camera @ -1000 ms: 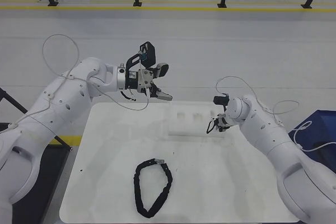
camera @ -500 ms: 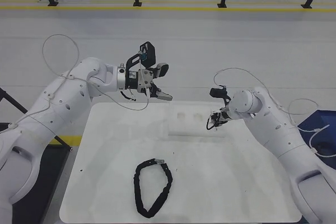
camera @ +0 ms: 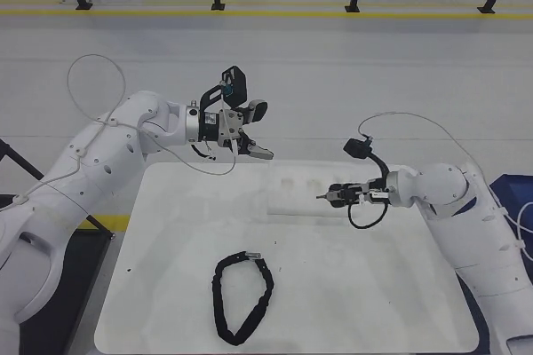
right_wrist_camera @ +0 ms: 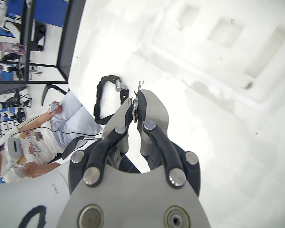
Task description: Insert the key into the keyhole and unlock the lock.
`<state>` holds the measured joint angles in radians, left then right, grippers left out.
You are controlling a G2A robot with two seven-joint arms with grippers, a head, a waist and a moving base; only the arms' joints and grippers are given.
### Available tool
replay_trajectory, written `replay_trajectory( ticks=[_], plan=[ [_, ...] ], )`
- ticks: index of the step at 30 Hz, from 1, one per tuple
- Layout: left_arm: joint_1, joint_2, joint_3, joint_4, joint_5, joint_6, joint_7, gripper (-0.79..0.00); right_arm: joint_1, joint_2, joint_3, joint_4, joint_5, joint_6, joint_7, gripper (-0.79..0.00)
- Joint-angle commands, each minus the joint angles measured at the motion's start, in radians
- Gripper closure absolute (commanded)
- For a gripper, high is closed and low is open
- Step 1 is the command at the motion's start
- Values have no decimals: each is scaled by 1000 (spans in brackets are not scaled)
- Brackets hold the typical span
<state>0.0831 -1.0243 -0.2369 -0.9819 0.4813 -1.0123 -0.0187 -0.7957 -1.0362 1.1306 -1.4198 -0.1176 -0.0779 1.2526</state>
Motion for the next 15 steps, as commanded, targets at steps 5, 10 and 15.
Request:
replay_trajectory(
  ticks=[5,10,15],
  plan=[
    [0,0,0,0,0,0,0,-785,-91,18,113,-14,177,-44,-25,0],
    [0,0,0,0,0,0,0,-785,-127,24,158,11,268,-59,-53,0],
    [0,0,0,0,0,0,0,-785,-132,25,162,19,288,-64,-54,0]
  ],
)
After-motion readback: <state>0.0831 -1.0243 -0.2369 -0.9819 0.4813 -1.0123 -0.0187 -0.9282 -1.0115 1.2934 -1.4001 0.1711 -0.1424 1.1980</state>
